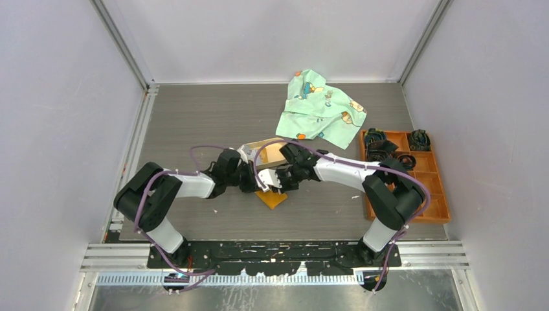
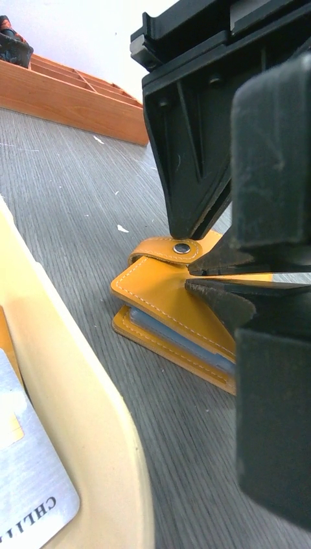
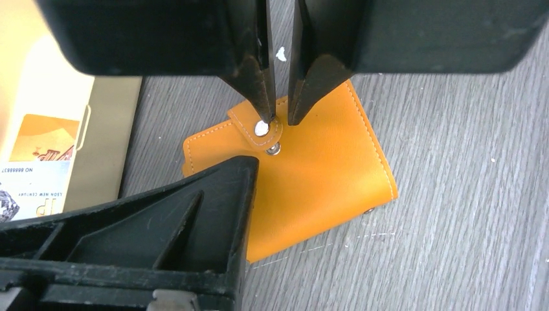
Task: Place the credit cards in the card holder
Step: Close the card holder at the center of the board.
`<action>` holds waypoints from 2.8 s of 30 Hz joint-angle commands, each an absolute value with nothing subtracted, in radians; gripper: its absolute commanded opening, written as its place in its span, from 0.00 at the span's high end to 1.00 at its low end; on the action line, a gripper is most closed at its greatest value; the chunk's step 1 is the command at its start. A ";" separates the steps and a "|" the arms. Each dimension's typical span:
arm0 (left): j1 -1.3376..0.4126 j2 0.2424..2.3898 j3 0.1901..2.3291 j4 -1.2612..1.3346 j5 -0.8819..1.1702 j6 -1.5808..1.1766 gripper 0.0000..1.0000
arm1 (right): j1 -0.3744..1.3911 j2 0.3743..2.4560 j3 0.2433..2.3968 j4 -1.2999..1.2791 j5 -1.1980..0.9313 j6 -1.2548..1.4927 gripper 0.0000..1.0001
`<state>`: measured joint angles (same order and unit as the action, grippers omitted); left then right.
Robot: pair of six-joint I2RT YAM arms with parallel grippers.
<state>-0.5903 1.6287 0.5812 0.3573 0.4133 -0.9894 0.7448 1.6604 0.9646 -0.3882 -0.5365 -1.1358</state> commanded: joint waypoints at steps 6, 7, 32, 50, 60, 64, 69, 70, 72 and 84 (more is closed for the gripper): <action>-0.582 1.658 0.566 0.385 0.398 -0.992 0.93 | 0.774 1.644 0.948 -0.309 -0.515 -1.086 0.76; -0.583 1.658 0.566 0.386 0.399 -0.992 0.93 | 0.775 1.643 0.947 -0.308 -0.511 -1.089 0.74; -0.582 1.643 0.562 0.376 0.398 -0.994 0.93 | 0.780 1.642 0.984 -0.337 -0.490 -1.017 0.92; -0.582 1.638 0.559 0.378 0.399 -0.997 0.94 | 0.782 1.706 1.023 -0.310 -0.480 -0.784 0.99; -0.583 1.635 0.552 0.384 0.400 -0.999 0.94 | 0.808 1.726 1.011 -0.321 -0.482 -0.810 0.99; -0.582 1.635 0.551 0.391 0.400 -1.000 0.94 | 0.817 1.736 1.006 -0.325 -0.469 -0.820 0.99; -0.582 1.633 0.549 0.393 0.401 -1.000 0.94 | 0.837 1.742 1.003 -0.349 -0.452 -0.847 0.99; -0.581 1.633 0.548 0.394 0.401 -1.000 0.94 | 0.842 1.742 1.000 -0.354 -0.448 -0.853 0.99; -0.582 1.634 0.547 0.394 0.401 -1.000 0.94 | 0.852 1.742 0.995 -0.368 -0.442 -0.870 0.99; -0.582 1.607 0.540 0.401 0.399 -1.008 0.94 | 0.892 1.722 0.934 -0.405 -0.402 -0.924 0.99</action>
<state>-0.5865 1.6321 0.5552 0.4057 0.4217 -1.0149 0.8494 1.6978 1.0004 -0.3309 -0.3779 -0.9066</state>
